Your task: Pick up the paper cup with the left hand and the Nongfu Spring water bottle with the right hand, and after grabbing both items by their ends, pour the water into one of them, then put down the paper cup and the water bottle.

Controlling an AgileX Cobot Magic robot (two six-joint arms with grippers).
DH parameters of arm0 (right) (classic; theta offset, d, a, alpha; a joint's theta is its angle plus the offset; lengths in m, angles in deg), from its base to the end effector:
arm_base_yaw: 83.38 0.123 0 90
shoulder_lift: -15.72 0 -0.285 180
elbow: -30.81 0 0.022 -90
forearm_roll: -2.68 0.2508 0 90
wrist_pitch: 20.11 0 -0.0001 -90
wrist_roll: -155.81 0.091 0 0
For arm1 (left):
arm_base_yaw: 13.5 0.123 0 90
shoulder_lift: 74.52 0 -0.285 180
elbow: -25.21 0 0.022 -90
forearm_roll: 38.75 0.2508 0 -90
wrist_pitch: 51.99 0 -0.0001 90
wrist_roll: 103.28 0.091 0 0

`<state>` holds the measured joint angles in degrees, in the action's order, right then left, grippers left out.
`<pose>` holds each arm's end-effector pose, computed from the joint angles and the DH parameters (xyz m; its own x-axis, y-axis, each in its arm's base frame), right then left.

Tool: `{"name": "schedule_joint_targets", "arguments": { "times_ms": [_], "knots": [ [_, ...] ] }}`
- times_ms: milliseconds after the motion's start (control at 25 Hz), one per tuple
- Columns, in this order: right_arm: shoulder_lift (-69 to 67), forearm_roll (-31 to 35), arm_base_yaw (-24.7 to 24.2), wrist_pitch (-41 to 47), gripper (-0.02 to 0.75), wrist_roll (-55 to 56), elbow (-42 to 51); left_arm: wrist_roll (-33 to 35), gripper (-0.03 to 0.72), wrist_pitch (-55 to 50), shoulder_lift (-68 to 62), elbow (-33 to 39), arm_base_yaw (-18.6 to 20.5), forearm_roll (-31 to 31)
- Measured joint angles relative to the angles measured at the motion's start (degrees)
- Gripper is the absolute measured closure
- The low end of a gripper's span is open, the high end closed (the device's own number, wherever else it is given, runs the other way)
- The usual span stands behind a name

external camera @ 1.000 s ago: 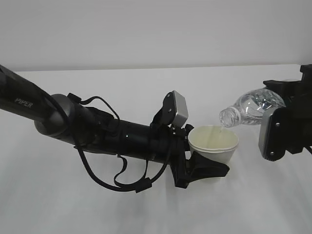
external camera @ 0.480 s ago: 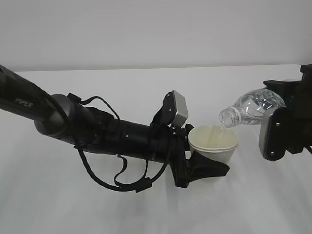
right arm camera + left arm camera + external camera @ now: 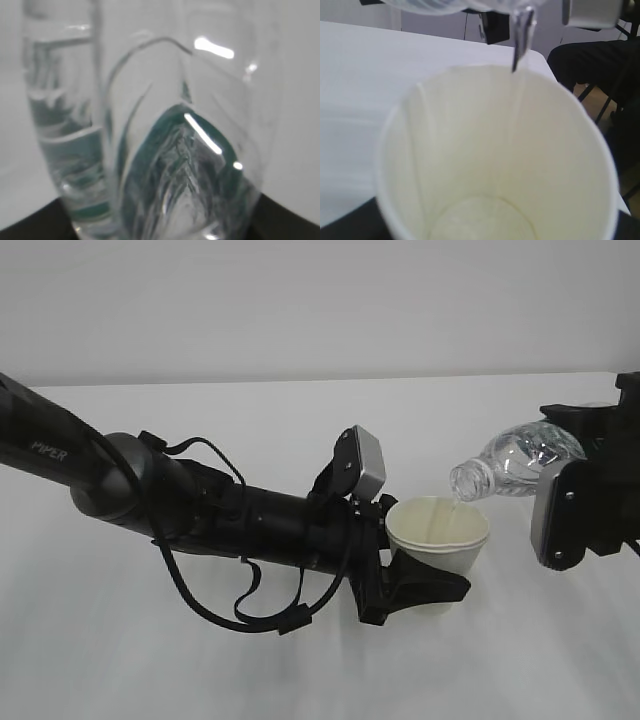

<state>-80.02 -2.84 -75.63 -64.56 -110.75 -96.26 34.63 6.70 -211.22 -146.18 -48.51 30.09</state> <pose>0.2624 0.0419 0.1812 0.2014 -0.9795 -0.0081 -0.2439 -0.0421 -0.9689 0.3010 -0.2993 0.1018 -0.1517 0.2499 -0.9563 0.9884 0.0313 -0.1486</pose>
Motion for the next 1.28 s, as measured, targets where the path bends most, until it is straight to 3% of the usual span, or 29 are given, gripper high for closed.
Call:
{"name": "schedule_joint_targets", "arguments": {
  "times_ms": [1280],
  "knots": [
    [0.0,0.3,0.0,-0.1,0.332,-1.1,0.0,0.0,0.223,0.1,0.0,0.0,0.0,-1.1]
  ]
}}
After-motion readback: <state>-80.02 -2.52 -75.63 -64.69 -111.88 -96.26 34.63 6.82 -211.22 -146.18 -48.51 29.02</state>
